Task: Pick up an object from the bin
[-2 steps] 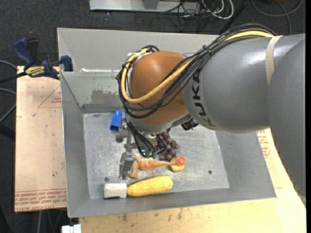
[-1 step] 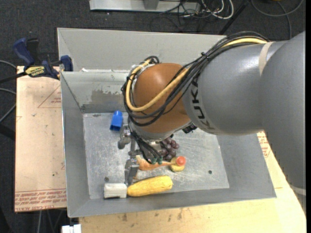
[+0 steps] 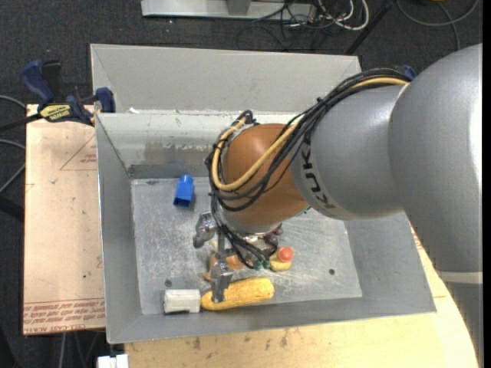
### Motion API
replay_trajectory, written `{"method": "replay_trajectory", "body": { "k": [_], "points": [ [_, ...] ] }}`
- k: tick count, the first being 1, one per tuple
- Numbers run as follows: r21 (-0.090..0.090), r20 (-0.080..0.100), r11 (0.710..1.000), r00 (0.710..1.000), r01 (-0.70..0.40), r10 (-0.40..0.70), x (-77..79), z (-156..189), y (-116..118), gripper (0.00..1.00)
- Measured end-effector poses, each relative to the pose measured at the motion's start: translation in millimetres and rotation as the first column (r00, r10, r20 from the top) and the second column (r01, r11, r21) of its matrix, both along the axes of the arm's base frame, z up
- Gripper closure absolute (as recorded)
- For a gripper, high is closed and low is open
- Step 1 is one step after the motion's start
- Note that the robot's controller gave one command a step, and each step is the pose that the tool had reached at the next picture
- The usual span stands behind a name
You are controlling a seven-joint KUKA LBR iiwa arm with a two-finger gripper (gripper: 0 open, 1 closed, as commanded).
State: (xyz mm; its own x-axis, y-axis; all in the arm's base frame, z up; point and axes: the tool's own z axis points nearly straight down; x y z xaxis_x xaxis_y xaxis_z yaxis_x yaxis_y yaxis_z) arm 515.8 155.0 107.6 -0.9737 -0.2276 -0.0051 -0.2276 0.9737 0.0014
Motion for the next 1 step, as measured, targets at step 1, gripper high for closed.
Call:
{"method": "replay_trajectory", "body": {
  "k": [1],
  "points": [
    [0.012,0.012,0.998,0.998,-0.058,0.058,-13.4,-14.7,-19.9,0.0]
  ]
}}
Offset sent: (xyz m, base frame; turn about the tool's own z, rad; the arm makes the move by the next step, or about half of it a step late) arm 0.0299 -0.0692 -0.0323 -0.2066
